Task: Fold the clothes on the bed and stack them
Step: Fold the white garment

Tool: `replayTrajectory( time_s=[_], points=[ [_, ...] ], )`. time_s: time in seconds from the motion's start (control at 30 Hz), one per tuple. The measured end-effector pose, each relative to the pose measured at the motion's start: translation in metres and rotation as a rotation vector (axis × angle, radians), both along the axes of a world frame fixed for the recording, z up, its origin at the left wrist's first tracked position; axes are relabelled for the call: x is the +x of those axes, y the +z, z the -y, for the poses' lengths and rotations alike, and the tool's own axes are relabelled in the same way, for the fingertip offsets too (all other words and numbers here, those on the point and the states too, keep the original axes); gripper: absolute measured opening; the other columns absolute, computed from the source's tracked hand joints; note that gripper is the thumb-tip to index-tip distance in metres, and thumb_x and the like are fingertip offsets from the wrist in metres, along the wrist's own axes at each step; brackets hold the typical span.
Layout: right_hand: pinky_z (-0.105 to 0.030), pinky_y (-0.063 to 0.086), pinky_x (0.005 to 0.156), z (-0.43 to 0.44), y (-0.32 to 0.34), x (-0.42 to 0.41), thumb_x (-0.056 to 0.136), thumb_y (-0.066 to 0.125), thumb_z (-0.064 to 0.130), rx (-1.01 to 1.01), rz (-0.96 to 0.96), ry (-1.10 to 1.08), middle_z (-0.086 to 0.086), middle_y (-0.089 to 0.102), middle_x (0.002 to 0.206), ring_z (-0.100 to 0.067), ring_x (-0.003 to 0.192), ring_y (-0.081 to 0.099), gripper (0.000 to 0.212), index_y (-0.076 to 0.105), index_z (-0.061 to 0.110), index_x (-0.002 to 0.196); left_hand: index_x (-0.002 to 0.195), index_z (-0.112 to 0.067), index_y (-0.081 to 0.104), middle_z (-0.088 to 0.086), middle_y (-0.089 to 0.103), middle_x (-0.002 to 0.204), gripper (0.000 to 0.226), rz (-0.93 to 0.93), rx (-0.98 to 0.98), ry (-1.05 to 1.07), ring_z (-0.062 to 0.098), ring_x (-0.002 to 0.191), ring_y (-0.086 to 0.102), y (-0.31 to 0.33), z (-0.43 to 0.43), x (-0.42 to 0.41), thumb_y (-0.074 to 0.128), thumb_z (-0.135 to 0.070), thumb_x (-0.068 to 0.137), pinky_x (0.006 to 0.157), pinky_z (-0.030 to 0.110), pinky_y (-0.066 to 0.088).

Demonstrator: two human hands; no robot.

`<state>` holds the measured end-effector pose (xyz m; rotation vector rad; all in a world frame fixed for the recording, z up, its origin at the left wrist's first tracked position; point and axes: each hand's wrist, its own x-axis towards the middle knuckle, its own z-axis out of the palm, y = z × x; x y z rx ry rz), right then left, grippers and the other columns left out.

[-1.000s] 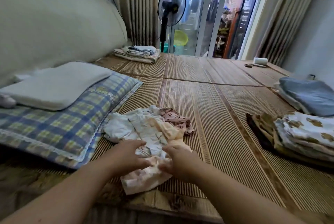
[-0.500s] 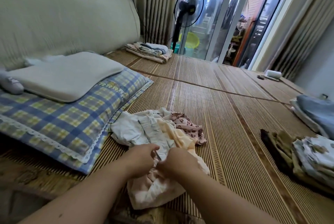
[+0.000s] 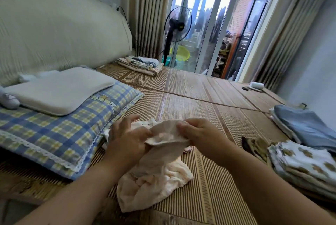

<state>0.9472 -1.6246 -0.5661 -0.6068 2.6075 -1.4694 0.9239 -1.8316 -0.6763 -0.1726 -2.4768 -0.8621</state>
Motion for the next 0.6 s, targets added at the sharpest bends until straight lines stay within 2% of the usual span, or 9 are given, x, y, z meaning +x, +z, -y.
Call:
replayTrajectory(
  time_s=[0.07, 0.1, 0.17, 0.23, 0.3, 0.4, 0.47, 0.53, 0.6],
  points=[
    [-0.033, 0.043, 0.062, -0.019, 0.015, 0.009, 0.099, 0.045, 0.035, -0.015, -0.038, -0.062, -0.002, 0.057, 0.067, -0.015, 0.061, 0.053, 0.039, 0.065, 0.013, 0.074, 0.081, -0.045, 0.068, -0.015, 0.045, 0.139, 0.010, 0.039, -0.095, 0.014, 0.022, 0.127, 0.027, 0.006, 0.007, 0.000, 0.067, -0.055, 0.077, 0.106, 0.049, 0.028],
    [-0.033, 0.041, 0.062, -0.030, 0.023, 0.012, 0.099, 0.043, 0.039, 0.009, -0.078, -0.099, 0.000, 0.055, 0.065, -0.013, 0.059, 0.050, 0.042, 0.062, 0.015, 0.070, 0.081, -0.045, 0.069, -0.017, 0.052, 0.133, 0.010, 0.062, -0.143, -0.015, 0.021, 0.127, 0.033, 0.012, 0.008, 0.002, 0.067, -0.054, 0.079, 0.105, 0.047, 0.030],
    [-0.029, 0.040, 0.059, -0.049, 0.039, 0.017, 0.095, 0.040, 0.051, 0.132, -0.155, -0.162, 0.003, 0.053, 0.063, -0.009, 0.057, 0.049, 0.047, 0.055, 0.019, 0.065, 0.086, -0.040, 0.072, -0.017, 0.066, 0.112, 0.026, 0.075, -0.202, -0.129, 0.015, 0.114, 0.050, 0.031, 0.006, 0.008, 0.056, -0.059, 0.082, 0.096, 0.037, 0.037],
    [-0.019, 0.041, 0.052, -0.065, 0.054, 0.021, 0.084, 0.043, 0.063, 0.280, -0.232, -0.163, 0.005, 0.055, 0.063, -0.005, 0.054, 0.051, 0.050, 0.057, 0.018, 0.068, 0.086, -0.032, 0.074, -0.012, 0.069, 0.085, 0.041, -0.001, -0.295, -0.179, 0.013, 0.089, 0.060, 0.066, -0.001, 0.011, 0.045, -0.060, 0.079, 0.074, 0.028, 0.037],
    [-0.010, 0.037, 0.044, -0.083, 0.073, 0.026, 0.079, 0.061, 0.055, 0.358, -0.341, -0.170, 0.008, 0.056, 0.061, -0.002, 0.053, 0.051, 0.037, 0.058, 0.020, 0.070, 0.080, -0.026, 0.072, -0.012, 0.062, 0.070, 0.028, -0.056, -0.334, -0.162, 0.012, 0.074, 0.058, 0.118, -0.010, 0.011, 0.057, -0.049, 0.084, 0.063, 0.026, 0.033],
    [-0.008, 0.038, 0.045, -0.111, 0.103, 0.032, 0.071, 0.079, 0.037, 0.342, -0.457, -0.192, 0.010, 0.055, 0.058, 0.002, 0.053, 0.053, 0.028, 0.056, 0.023, 0.065, 0.066, -0.020, 0.065, -0.009, 0.056, 0.056, 0.021, -0.097, -0.277, -0.227, 0.002, 0.054, 0.052, 0.200, -0.022, 0.013, 0.069, -0.030, 0.083, 0.048, 0.018, 0.031],
    [-0.013, 0.043, 0.051, -0.126, 0.127, 0.036, 0.072, 0.080, 0.034, 0.260, -0.436, -0.185, 0.004, 0.061, 0.066, -0.001, 0.059, 0.057, 0.026, 0.062, 0.016, 0.072, 0.061, -0.021, 0.060, -0.007, 0.054, 0.053, 0.024, -0.141, -0.184, -0.289, -0.003, 0.047, 0.050, 0.251, -0.033, 0.021, 0.071, -0.025, 0.082, 0.042, 0.011, 0.032],
    [-0.030, 0.049, 0.063, -0.139, 0.154, 0.036, 0.083, 0.070, 0.033, 0.177, -0.425, -0.194, -0.012, 0.063, 0.077, -0.018, 0.069, 0.060, 0.029, 0.064, 0.004, 0.085, 0.063, -0.020, 0.057, -0.006, 0.055, 0.056, 0.024, -0.199, -0.133, -0.330, -0.001, 0.047, 0.049, 0.294, -0.044, 0.030, 0.071, -0.023, 0.082, 0.044, 0.010, 0.034],
    [-0.035, 0.051, 0.067, -0.149, 0.180, 0.040, 0.093, 0.058, 0.033, 0.051, -0.413, -0.255, -0.010, 0.062, 0.076, -0.021, 0.071, 0.060, 0.031, 0.066, 0.004, 0.087, 0.067, -0.018, 0.057, -0.001, 0.059, 0.062, 0.021, -0.228, -0.137, -0.336, 0.004, 0.052, 0.053, 0.328, -0.055, 0.039, 0.070, -0.024, 0.083, 0.050, 0.020, 0.043]
  ],
)
